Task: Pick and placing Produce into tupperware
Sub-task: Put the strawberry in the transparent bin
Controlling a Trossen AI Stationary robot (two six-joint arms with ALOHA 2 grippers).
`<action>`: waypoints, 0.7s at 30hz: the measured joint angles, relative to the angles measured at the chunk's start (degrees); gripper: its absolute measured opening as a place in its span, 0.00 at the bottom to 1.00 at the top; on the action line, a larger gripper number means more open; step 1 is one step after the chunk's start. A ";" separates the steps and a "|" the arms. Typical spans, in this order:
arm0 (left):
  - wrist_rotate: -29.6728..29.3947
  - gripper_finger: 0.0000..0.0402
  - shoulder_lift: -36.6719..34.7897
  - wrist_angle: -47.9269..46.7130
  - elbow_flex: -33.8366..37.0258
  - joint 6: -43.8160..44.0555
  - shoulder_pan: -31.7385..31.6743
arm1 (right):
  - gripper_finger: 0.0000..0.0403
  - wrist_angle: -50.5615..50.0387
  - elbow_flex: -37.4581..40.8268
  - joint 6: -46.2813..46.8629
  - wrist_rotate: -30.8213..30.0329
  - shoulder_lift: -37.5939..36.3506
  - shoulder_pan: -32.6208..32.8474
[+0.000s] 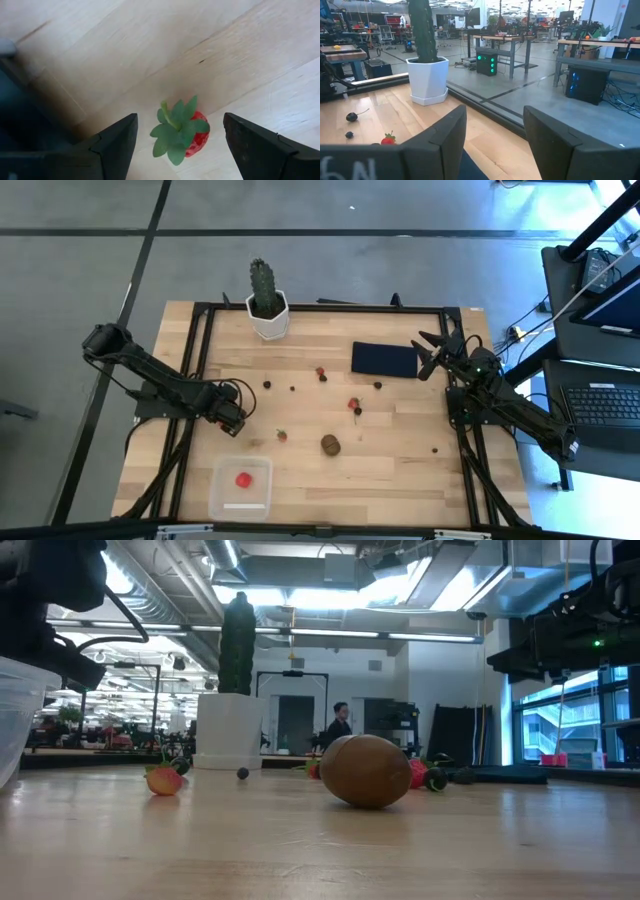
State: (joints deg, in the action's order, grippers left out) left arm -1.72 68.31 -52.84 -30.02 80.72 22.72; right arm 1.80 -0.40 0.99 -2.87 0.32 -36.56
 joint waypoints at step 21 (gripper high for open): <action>1.24 0.70 0.04 -0.14 -0.02 1.85 0.02 | 0.49 -0.02 0.01 0.02 0.00 0.00 -0.01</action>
State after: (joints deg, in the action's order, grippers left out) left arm -0.48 68.36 -52.98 -30.04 82.56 22.74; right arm 1.78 -0.39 1.01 -2.87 0.32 -36.57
